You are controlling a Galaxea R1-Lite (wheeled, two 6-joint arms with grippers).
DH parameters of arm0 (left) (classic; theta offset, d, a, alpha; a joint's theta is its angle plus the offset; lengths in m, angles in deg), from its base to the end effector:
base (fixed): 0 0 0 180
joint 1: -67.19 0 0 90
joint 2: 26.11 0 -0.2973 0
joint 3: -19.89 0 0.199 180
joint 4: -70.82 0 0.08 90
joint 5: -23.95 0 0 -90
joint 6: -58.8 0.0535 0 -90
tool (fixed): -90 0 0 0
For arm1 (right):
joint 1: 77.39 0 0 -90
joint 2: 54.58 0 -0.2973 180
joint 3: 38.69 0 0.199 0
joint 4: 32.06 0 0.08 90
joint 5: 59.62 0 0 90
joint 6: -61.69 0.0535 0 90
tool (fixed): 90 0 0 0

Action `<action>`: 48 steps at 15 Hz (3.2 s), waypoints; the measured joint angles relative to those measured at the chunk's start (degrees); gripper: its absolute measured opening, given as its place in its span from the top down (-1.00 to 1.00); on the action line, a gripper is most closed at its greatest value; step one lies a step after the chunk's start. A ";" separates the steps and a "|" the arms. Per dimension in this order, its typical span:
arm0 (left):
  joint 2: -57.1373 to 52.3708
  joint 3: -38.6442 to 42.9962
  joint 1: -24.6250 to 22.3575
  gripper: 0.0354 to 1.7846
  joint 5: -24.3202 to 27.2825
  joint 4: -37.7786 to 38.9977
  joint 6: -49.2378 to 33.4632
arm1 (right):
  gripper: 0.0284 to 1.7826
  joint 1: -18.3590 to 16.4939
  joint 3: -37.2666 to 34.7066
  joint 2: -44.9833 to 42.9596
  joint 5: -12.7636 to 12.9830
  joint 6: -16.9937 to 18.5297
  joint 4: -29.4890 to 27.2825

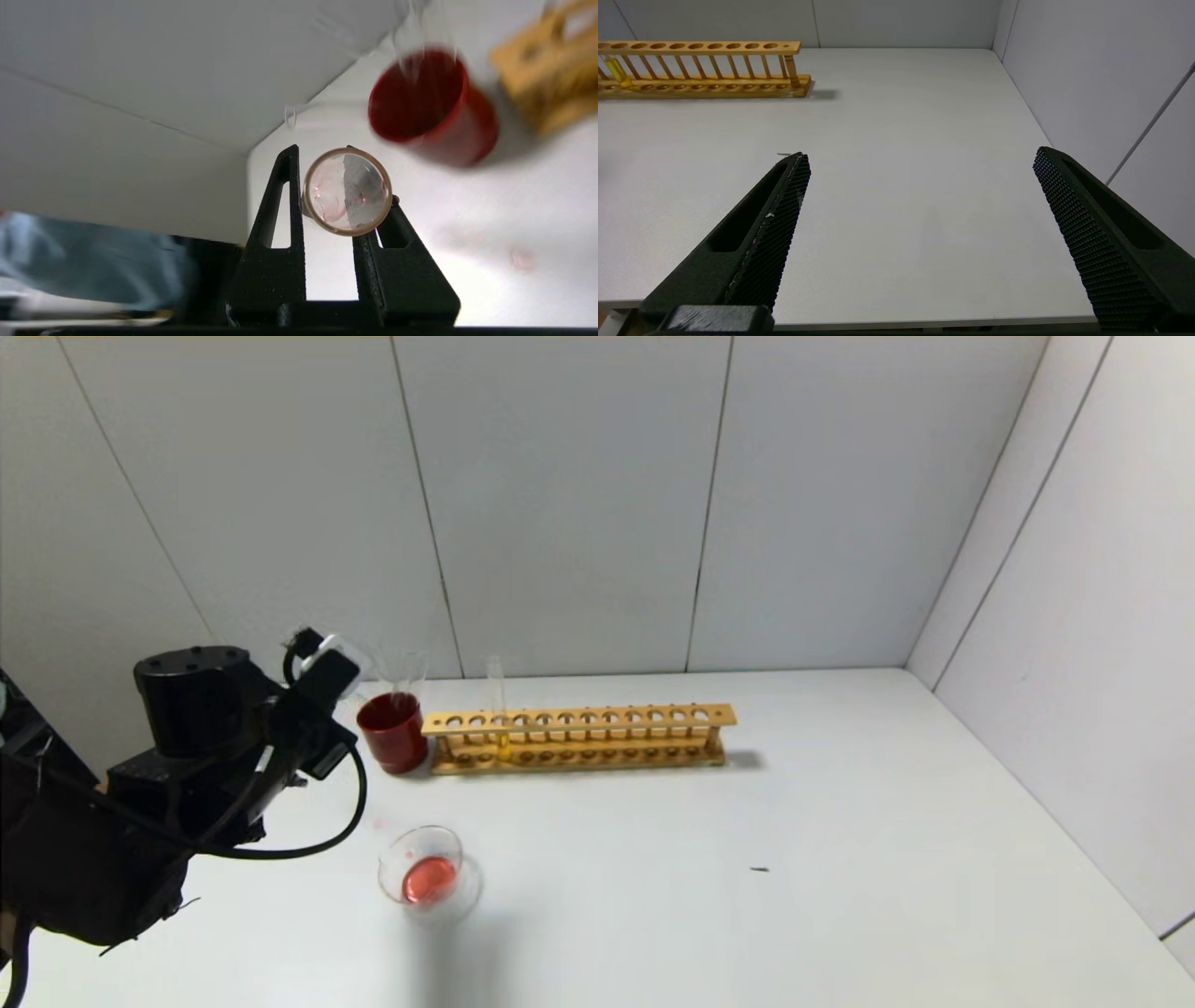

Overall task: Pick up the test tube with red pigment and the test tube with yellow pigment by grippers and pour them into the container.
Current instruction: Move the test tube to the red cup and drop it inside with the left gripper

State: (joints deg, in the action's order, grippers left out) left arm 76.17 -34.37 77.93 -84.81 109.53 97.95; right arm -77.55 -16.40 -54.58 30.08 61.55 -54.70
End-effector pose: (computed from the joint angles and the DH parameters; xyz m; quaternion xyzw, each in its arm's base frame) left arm 0.3228 -0.0437 0.1214 0.3526 0.0973 0.0394 0.9299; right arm 0.0203 0.0002 0.0747 -0.0012 0.0031 0.0012 1.0000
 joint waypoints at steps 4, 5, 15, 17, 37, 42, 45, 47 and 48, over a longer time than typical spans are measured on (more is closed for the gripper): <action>-0.02 -1.74 0.23 0.66 1.62 -0.63 -16.29 | -0.96 0.00 0.00 0.00 -0.02 -0.02 0.00; 0.12 -2.18 0.26 0.66 2.94 -0.43 -18.93 | -0.96 0.00 0.00 0.00 0.00 -0.02 0.02; 1.48 -5.52 -2.36 0.66 4.18 3.30 -38.58 | -0.96 0.00 0.00 0.00 0.00 -0.02 0.00; 2.62 -6.45 -3.22 0.66 4.30 3.27 -39.92 | -0.96 0.00 0.00 0.00 0.00 -0.02 0.02; 11.28 -12.76 -3.96 0.66 8.18 1.17 -44.19 | -0.96 0.00 0.00 0.00 -0.02 -0.02 0.00; 13.35 -13.68 -4.33 0.66 8.16 1.18 -44.30 | -0.96 0.00 0.00 0.00 0.00 -0.02 0.00; 14.46 -14.14 -4.57 0.66 8.13 1.21 -44.30 | -0.96 0.00 0.00 0.00 -0.02 0.00 0.02; 14.97 -14.26 -4.60 0.66 8.11 1.27 -44.30 | -0.96 -0.02 0.00 0.00 0.00 -0.02 0.00; 15.14 -14.29 -4.62 0.66 8.09 1.29 -44.28 | -0.96 -0.02 0.00 0.00 -0.02 0.00 0.00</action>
State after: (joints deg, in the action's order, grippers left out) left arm 91.31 -48.65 73.31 -76.72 110.82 53.68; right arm -77.58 -16.40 -54.58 30.05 61.55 -54.70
